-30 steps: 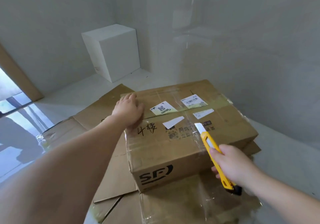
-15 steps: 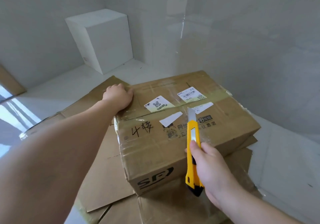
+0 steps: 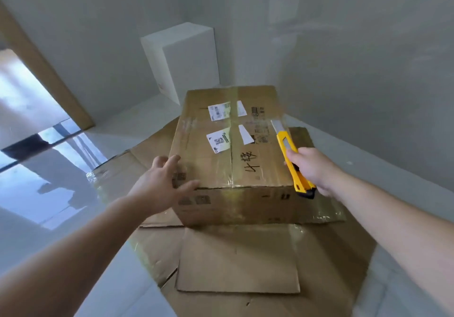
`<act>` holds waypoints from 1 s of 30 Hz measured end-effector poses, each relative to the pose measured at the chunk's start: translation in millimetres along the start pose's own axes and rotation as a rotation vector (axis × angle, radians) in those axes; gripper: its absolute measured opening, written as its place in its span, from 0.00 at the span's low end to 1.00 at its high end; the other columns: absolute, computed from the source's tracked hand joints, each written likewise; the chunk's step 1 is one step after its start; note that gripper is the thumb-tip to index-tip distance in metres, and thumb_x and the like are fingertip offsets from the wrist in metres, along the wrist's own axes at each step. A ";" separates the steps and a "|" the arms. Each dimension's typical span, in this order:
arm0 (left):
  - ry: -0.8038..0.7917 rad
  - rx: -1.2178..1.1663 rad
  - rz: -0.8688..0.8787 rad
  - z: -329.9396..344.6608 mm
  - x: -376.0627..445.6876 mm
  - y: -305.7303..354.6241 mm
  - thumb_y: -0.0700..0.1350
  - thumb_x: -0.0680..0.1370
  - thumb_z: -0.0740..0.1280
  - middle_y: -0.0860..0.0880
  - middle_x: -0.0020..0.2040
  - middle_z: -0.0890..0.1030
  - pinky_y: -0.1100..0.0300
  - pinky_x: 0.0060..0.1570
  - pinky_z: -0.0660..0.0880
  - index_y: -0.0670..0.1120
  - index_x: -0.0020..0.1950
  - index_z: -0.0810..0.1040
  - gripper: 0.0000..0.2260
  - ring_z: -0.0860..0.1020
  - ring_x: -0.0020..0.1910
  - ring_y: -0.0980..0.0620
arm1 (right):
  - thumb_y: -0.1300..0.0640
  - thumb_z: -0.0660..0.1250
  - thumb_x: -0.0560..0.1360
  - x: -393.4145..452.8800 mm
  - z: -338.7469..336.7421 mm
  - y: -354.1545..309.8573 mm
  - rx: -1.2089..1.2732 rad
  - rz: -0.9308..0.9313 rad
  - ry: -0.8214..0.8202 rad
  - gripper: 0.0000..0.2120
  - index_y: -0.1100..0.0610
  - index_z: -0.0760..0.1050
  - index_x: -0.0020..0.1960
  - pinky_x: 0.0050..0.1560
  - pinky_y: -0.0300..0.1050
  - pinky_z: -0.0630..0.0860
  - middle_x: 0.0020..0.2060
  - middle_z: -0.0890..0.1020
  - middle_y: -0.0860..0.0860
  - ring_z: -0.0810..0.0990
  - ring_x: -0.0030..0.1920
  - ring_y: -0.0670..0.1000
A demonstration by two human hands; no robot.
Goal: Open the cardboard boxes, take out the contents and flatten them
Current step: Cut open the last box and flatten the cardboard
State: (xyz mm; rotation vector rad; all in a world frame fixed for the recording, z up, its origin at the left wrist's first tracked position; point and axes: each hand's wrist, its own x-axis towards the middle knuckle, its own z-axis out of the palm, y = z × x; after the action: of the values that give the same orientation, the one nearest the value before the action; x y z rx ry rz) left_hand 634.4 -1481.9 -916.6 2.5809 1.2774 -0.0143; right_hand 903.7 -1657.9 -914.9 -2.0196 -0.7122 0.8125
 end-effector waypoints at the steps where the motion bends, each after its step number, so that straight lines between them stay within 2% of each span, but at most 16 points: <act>1: -0.028 0.032 0.063 -0.2 -4.1 1.7 0.72 0.68 0.63 0.51 0.70 0.59 0.55 0.57 0.73 0.54 0.74 0.57 0.40 0.74 0.59 0.47 | 0.48 0.57 0.81 -7.5 -4.4 4.0 -0.020 0.002 -0.015 0.18 0.62 0.74 0.45 0.38 0.45 0.65 0.34 0.69 0.55 0.68 0.34 0.53; 3: -0.061 0.053 0.129 -0.2 -9.6 7.5 0.76 0.61 0.64 0.53 0.69 0.58 0.54 0.56 0.74 0.56 0.72 0.58 0.45 0.75 0.56 0.48 | 0.48 0.56 0.82 -22.3 -15.3 12.3 -0.048 0.006 -0.027 0.18 0.61 0.75 0.44 0.38 0.45 0.66 0.33 0.70 0.54 0.69 0.35 0.53; 5: -0.052 0.038 0.174 4.2 -12.9 16.3 0.77 0.59 0.64 0.55 0.65 0.60 0.54 0.52 0.76 0.57 0.68 0.61 0.44 0.76 0.50 0.50 | 0.48 0.55 0.82 -32.0 -26.8 21.5 -0.058 0.013 0.002 0.20 0.62 0.75 0.45 0.38 0.45 0.66 0.35 0.70 0.55 0.69 0.35 0.53; 8: -0.008 0.048 0.308 17.1 -23.6 38.3 0.74 0.64 0.64 0.58 0.56 0.64 0.59 0.44 0.73 0.56 0.59 0.66 0.32 0.77 0.43 0.54 | 0.48 0.56 0.81 -35.1 -41.9 38.8 -0.032 0.076 0.127 0.23 0.69 0.74 0.50 0.39 0.46 0.67 0.38 0.72 0.59 0.70 0.38 0.55; 11: -0.034 0.099 0.471 27.5 -33.4 61.1 0.70 0.69 0.57 0.58 0.49 0.68 0.60 0.40 0.74 0.54 0.54 0.69 0.24 0.76 0.38 0.54 | 0.40 0.55 0.76 -36.6 -52.8 57.2 0.008 0.154 0.276 0.27 0.65 0.74 0.50 0.44 0.52 0.72 0.40 0.74 0.60 0.73 0.41 0.58; 13: -0.064 0.231 0.526 25.9 -31.0 71.5 0.67 0.74 0.57 0.56 0.45 0.69 0.60 0.39 0.73 0.53 0.52 0.69 0.19 0.74 0.37 0.52 | 0.38 0.54 0.74 -37.4 -55.2 66.4 0.012 0.150 0.305 0.29 0.65 0.74 0.49 0.42 0.51 0.71 0.38 0.72 0.57 0.72 0.38 0.57; 15: -0.077 0.313 0.575 21.0 -27.0 78.4 0.65 0.77 0.56 0.55 0.43 0.68 0.60 0.37 0.69 0.52 0.47 0.68 0.16 0.71 0.36 0.51 | 0.40 0.55 0.77 -38.5 -53.2 66.1 -0.008 0.114 0.311 0.26 0.65 0.71 0.43 0.40 0.50 0.67 0.35 0.69 0.56 0.70 0.36 0.56; 17: -0.088 0.352 0.608 21.2 -26.9 81.8 0.62 0.79 0.54 0.55 0.42 0.67 0.60 0.37 0.68 0.52 0.45 0.64 0.14 0.70 0.36 0.50 | 0.44 0.56 0.79 -36.9 -50.4 57.2 -0.056 0.068 0.315 0.21 0.59 0.65 0.36 0.38 0.49 0.64 0.32 0.66 0.55 0.67 0.34 0.55; 21: -0.079 0.400 0.616 23.8 -30.4 94.4 0.50 0.82 0.52 0.52 0.42 0.71 0.56 0.40 0.73 0.50 0.47 0.68 0.09 0.77 0.42 0.45 | 0.48 0.56 0.81 -20.2 -53.1 39.6 -0.084 0.011 0.320 0.19 0.56 0.62 0.35 0.38 0.48 0.63 0.30 0.64 0.53 0.66 0.33 0.55; 23: -0.099 0.444 0.623 21.8 -28.4 101.3 0.45 0.81 0.53 0.50 0.43 0.74 0.56 0.39 0.72 0.48 0.49 0.70 0.07 0.77 0.41 0.44 | 0.48 0.56 0.81 -14.2 -52.7 38.5 -0.118 0.019 0.312 0.19 0.57 0.63 0.35 0.39 0.48 0.64 0.32 0.66 0.54 0.67 0.35 0.55; 26: -0.136 0.502 0.649 21.4 -27.4 105.2 0.41 0.79 0.54 0.50 0.40 0.72 0.56 0.36 0.71 0.48 0.47 0.68 0.05 0.73 0.37 0.45 | 0.49 0.55 0.81 -19.8 -45.7 42.8 -0.203 0.044 0.312 0.19 0.57 0.63 0.34 0.42 0.47 0.66 0.38 0.69 0.56 0.70 0.40 0.57; 28: -0.158 0.507 0.658 25.0 -27.5 106.1 0.41 0.80 0.55 0.49 0.41 0.73 0.54 0.37 0.73 0.47 0.48 0.68 0.04 0.75 0.38 0.45 | 0.49 0.55 0.81 -33.6 -43.1 48.1 -0.103 0.068 0.308 0.20 0.61 0.68 0.38 0.38 0.47 0.66 0.36 0.71 0.57 0.71 0.38 0.57; 30: -0.166 0.503 0.678 32.3 -29.6 109.6 0.42 0.80 0.55 0.49 0.41 0.73 0.53 0.38 0.74 0.46 0.49 0.69 0.05 0.77 0.39 0.45 | 0.49 0.55 0.82 -53.1 -44.4 56.8 0.166 0.149 0.277 0.19 0.65 0.72 0.47 0.37 0.48 0.73 0.39 0.77 0.61 0.75 0.35 0.56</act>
State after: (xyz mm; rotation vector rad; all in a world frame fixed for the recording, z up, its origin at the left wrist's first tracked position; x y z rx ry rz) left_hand 705.5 -1576.1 -919.2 3.2162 0.3143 -0.4581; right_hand 914.3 -1745.8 -927.8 -1.9984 -0.3299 0.6353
